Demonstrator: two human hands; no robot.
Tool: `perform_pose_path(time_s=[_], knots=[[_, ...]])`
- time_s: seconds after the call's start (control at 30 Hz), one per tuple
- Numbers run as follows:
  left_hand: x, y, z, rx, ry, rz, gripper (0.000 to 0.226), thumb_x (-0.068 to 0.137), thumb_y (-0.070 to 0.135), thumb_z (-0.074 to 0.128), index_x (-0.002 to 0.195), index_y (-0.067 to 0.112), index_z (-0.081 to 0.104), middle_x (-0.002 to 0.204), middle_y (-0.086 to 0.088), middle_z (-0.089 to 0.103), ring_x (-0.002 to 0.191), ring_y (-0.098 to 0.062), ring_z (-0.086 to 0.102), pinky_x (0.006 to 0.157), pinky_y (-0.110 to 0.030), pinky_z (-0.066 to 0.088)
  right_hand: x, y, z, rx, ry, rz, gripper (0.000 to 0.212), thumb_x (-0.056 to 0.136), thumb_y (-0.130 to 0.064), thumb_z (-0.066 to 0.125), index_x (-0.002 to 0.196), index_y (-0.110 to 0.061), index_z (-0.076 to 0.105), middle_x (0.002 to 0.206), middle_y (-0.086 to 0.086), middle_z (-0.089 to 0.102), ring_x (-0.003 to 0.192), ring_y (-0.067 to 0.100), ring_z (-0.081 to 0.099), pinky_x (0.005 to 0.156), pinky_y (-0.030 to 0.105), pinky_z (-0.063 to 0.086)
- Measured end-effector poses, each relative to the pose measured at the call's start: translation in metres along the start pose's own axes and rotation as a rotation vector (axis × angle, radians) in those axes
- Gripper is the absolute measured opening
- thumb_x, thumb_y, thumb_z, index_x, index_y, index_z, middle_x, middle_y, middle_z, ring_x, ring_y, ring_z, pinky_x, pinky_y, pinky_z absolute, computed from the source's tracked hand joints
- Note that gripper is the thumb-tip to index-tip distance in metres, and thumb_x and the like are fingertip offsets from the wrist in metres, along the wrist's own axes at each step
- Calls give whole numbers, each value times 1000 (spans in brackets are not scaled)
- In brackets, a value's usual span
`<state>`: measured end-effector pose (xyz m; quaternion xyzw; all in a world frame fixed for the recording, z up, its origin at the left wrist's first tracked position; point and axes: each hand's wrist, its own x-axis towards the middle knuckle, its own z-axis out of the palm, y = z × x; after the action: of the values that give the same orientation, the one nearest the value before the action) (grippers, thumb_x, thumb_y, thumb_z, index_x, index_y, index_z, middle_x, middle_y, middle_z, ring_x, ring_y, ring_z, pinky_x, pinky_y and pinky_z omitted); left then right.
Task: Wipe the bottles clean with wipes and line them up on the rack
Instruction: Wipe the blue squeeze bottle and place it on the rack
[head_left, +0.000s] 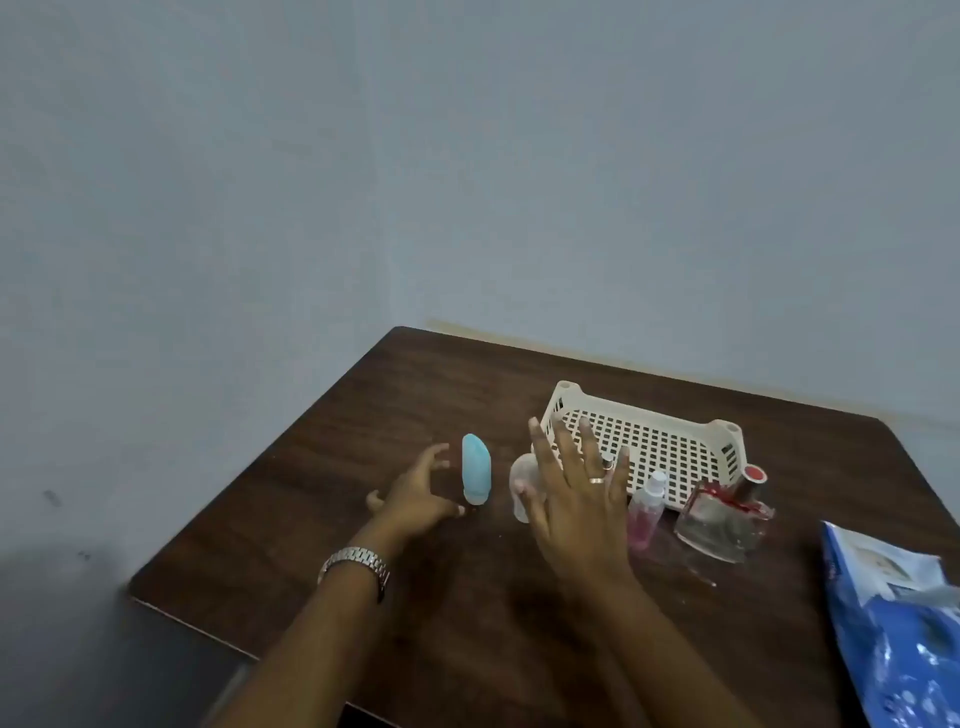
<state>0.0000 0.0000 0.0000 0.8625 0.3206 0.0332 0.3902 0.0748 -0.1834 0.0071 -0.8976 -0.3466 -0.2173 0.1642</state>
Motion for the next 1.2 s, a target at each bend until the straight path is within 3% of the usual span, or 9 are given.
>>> perform_pose_path(time_s=[0.17,0.3,0.43,0.53,0.63,0.8,0.9,1.07,1.2], knots=[[7,-10,24,-101,45,91,91,74,41,77,145,43,21,133,17,55,134,-17,40,109,-51,6,-24,-12,17,23,146,-88,53,95,-50,30,145,-31,30,152,-1,31,144,20,15,111,60,13],[18,-14,40,-115,154,116,90,69,50,76,142,43,25,122,14,59,124,-16,47,105,-46,19,-30,-18,23,6,247,-79,52,96,-52,26,143,-30,33,149,0,36,143,23,19,111,60,12],[30,-17,47,-232,112,162,77,38,62,71,109,44,48,109,14,64,113,-15,57,102,-45,35,-48,-27,17,11,320,-2,53,94,-52,28,143,-33,33,149,-3,36,143,19,18,113,53,-1],[12,-12,49,-91,210,143,48,66,50,74,106,36,51,105,16,64,107,-15,56,94,-40,25,-68,-27,6,67,318,72,57,92,-56,19,143,-35,32,150,-6,34,143,16,16,112,52,-6],[-15,-12,49,-39,270,150,46,72,55,70,109,33,53,107,12,64,107,-17,55,95,-43,23,-88,-25,-6,129,296,112,57,90,-58,19,141,-35,36,148,-8,34,142,14,15,111,51,-4],[-55,-19,53,-330,124,262,56,73,39,80,120,18,57,113,-2,65,100,-18,61,92,-41,50,-107,-18,-18,251,150,192,42,96,-50,34,136,-37,38,144,-6,34,139,15,19,112,48,-6],[-79,-19,62,-337,47,320,60,72,38,81,122,14,57,111,-3,65,100,-18,62,91,-41,52,-115,-16,-21,304,65,256,41,94,-43,45,133,-33,43,140,-5,41,137,17,25,113,48,-5],[-116,-11,86,-368,19,375,54,75,43,78,119,16,62,107,1,67,96,-14,62,75,-27,52,-127,-11,-22,428,46,259,32,91,-34,54,122,-28,55,125,-7,58,122,14,47,112,49,18],[-135,-9,110,-167,132,346,48,77,56,68,116,30,63,112,7,68,107,-15,59,96,-35,38,-139,-3,-21,678,57,268,24,88,-21,60,113,-18,62,99,-9,67,95,8,62,93,38,47]])
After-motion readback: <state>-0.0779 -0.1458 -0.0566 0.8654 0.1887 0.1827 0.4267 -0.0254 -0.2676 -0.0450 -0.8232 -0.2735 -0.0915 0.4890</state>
